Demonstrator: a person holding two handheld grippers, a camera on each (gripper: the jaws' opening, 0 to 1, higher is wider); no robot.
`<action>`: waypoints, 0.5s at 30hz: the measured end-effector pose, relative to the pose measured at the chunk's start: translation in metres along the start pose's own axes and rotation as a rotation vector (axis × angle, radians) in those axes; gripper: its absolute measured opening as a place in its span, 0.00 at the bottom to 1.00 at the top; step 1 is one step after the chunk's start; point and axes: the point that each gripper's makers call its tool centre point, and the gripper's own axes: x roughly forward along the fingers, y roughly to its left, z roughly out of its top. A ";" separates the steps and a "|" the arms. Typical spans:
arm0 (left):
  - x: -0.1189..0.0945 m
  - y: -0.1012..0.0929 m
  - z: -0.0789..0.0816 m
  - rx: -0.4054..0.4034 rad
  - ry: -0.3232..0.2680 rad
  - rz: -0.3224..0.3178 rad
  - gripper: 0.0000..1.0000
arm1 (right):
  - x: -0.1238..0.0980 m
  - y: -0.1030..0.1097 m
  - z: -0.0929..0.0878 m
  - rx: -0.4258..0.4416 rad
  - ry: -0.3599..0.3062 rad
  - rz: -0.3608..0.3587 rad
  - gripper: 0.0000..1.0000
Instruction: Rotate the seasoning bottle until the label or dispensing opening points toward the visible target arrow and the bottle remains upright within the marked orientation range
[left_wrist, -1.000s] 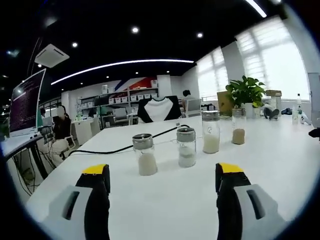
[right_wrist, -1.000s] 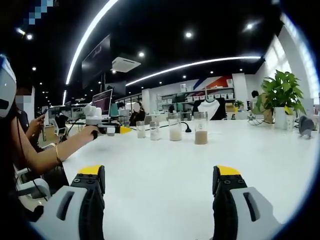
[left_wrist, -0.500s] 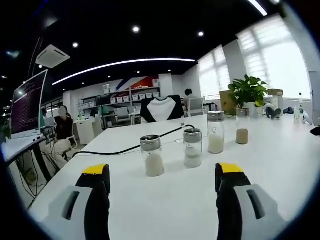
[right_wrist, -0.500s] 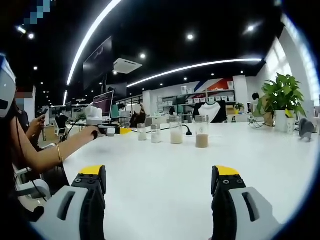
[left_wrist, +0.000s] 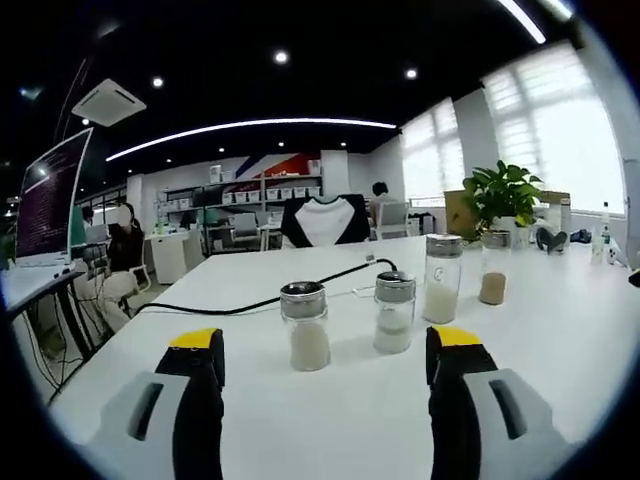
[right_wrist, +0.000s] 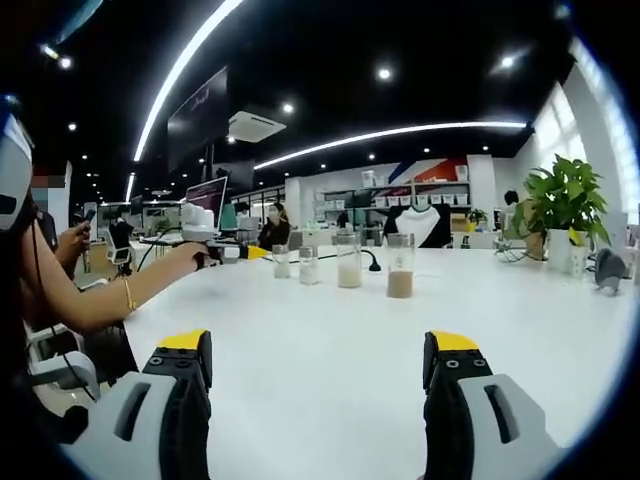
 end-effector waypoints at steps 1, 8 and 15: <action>0.002 0.000 0.000 0.000 0.000 0.001 0.87 | 0.001 0.001 0.000 0.003 -0.001 0.007 0.88; 0.019 0.012 -0.005 0.001 0.017 0.021 0.87 | 0.007 0.007 -0.004 0.002 0.018 0.021 0.88; 0.035 0.012 0.000 0.005 -0.003 0.013 0.85 | 0.009 0.004 -0.008 0.025 0.035 0.010 0.88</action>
